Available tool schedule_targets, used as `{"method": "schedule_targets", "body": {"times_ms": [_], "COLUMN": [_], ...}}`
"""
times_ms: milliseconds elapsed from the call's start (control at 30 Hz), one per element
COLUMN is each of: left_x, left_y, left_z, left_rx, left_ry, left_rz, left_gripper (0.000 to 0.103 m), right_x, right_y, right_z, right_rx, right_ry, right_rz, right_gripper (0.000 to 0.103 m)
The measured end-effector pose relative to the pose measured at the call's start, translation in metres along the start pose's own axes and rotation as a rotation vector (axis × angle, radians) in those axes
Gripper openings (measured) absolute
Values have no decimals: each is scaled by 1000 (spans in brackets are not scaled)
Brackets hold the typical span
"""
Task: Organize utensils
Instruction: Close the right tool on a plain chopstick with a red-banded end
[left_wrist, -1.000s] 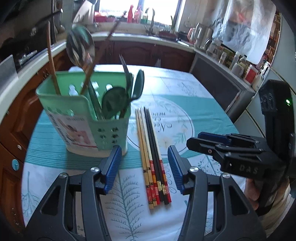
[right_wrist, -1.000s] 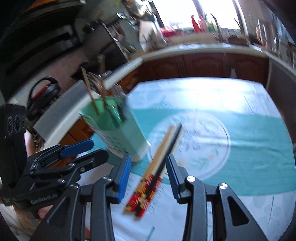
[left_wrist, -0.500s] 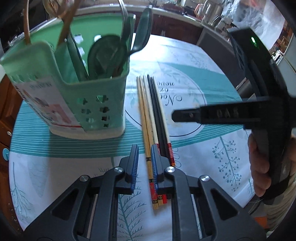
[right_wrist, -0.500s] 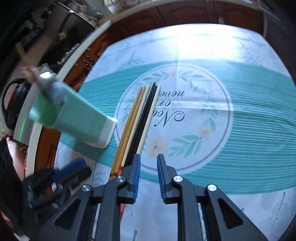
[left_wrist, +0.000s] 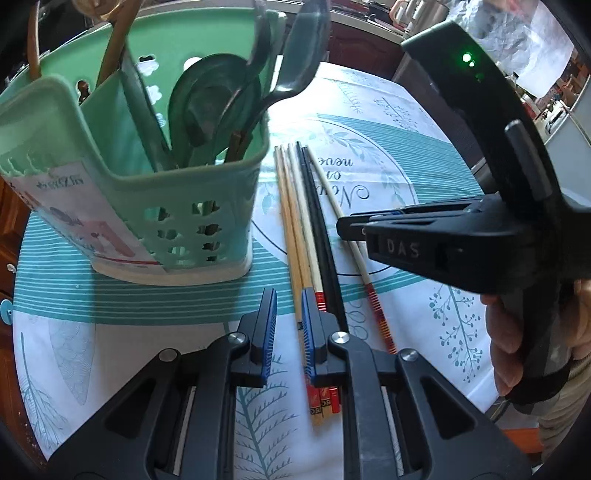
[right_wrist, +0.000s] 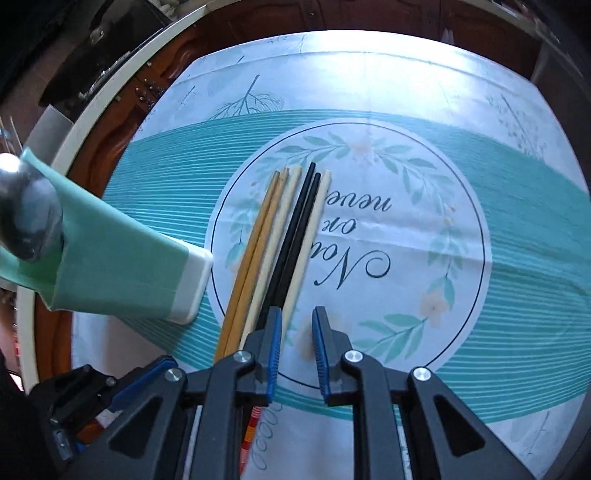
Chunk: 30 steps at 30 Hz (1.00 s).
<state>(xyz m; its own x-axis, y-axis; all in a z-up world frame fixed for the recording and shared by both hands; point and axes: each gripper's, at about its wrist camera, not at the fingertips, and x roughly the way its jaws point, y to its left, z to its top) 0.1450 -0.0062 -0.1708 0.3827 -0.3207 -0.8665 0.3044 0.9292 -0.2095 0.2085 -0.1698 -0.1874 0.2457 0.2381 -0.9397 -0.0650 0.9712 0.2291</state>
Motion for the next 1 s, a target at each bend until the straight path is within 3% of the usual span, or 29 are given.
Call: {"method": "schedule_targets", "body": {"times_ms": [100,267,600,1000], "left_x": [0,3,29,31], "left_y": [-2,-7,-19,-10], "left_z": [1,0,7,10], "left_rx": [13,29,30,-4], "left_ry": [0,8,80,72], "left_rz": [4,19,16,51], "left_gripper": [11,11,11,9], "right_x": [1,-1,-11,-21], "right_y": [4,-6,-33,-49], "right_z": [0,-2,-18,-35], "right_rx": [-39,-55,-15,5], "right_ry": [-1,4,6,-10], "right_rz": [-65,-102,-75,-38], "right_gripper": [7,6,6,6]}}
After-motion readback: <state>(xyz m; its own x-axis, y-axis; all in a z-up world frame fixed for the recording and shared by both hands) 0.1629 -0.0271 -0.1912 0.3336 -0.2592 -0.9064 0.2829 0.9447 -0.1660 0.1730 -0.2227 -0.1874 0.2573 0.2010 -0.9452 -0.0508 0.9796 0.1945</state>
